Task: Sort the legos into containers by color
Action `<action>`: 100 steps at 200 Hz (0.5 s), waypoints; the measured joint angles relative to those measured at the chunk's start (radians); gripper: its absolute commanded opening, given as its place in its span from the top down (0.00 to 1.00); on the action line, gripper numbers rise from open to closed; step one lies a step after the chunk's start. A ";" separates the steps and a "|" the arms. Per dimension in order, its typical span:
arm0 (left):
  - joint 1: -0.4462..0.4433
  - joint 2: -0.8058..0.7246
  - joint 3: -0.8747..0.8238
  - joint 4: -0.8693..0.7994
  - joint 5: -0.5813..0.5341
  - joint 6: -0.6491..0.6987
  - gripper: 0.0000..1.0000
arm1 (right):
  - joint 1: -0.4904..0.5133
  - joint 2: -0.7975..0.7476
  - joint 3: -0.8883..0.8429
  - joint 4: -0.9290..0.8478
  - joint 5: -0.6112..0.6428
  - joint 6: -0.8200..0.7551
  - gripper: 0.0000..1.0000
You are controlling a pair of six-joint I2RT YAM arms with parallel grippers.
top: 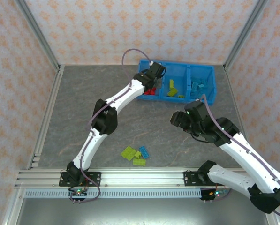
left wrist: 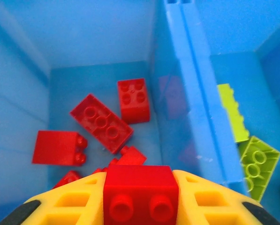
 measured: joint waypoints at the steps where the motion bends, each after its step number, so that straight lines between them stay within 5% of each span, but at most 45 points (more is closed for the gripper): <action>1: 0.000 0.000 0.001 0.000 0.001 0.001 0.58 | 0.000 0.000 0.000 0.000 0.000 0.000 0.25; 58: 0.004 -0.082 -0.072 -0.005 0.046 0.002 0.50 | 0.000 -0.018 -0.004 -0.002 0.014 0.014 0.25; 100: 0.003 -0.452 -0.458 0.080 0.113 -0.006 0.50 | 0.002 0.047 -0.004 0.031 -0.021 -0.021 0.25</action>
